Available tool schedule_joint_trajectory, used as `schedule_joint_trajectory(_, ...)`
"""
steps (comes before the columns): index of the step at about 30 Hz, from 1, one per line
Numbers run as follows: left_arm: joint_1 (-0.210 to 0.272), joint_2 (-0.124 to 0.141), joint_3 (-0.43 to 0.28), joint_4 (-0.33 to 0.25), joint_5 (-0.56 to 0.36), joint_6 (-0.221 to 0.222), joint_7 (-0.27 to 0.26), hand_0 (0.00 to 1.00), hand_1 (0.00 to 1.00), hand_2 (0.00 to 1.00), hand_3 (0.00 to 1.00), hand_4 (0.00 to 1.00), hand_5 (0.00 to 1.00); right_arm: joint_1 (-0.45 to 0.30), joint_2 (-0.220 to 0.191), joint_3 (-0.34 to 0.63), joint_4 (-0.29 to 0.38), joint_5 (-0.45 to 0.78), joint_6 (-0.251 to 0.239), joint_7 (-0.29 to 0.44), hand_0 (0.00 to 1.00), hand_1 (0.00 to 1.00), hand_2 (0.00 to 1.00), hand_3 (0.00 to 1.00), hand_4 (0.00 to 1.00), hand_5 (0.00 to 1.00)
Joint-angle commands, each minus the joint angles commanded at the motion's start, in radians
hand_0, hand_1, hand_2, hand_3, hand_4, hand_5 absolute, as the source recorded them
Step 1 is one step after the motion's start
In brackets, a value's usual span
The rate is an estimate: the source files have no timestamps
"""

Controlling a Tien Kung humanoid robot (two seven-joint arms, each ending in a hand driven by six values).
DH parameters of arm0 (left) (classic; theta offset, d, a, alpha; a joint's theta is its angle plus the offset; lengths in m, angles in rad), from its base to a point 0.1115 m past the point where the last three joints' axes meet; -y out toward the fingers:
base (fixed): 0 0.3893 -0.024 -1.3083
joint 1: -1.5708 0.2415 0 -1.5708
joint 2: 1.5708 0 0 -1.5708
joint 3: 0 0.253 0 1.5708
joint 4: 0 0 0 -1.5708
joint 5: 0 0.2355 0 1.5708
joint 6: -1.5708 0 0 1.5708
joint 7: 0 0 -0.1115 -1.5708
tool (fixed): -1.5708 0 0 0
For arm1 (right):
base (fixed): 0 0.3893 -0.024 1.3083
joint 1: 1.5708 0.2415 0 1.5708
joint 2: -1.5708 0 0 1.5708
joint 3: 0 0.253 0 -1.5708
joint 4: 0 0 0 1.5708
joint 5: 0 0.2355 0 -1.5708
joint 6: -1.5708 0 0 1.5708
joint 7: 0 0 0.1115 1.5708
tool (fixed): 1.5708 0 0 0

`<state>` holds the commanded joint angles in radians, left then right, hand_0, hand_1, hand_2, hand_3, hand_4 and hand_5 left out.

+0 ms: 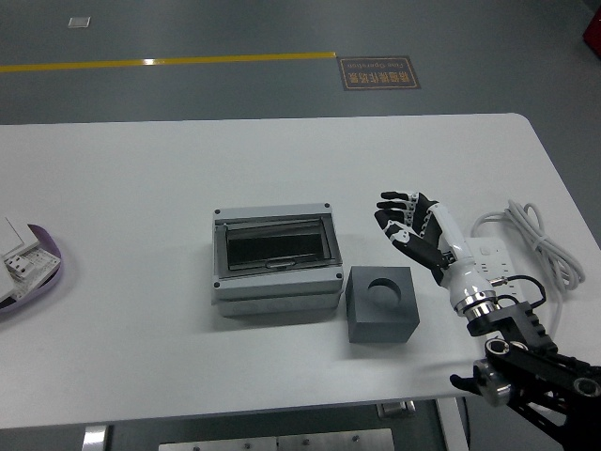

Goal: Pick up the cylinder from the cube,place it in the box,flap close box

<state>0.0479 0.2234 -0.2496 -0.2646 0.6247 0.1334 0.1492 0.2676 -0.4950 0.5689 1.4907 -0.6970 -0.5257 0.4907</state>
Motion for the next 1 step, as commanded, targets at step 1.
schedule_joint_trajectory(1, 0.001, -0.001, 0.002, 0.000, -0.002, 0.001, -0.002, 0.521, 0.560, 0.562, 0.602, 0.669, 0.209, 0.000, 0.000, -0.007, 0.007, -0.010, 0.002, -0.008, 0.721, 0.631, 0.624, 0.615, 0.698, 0.116)
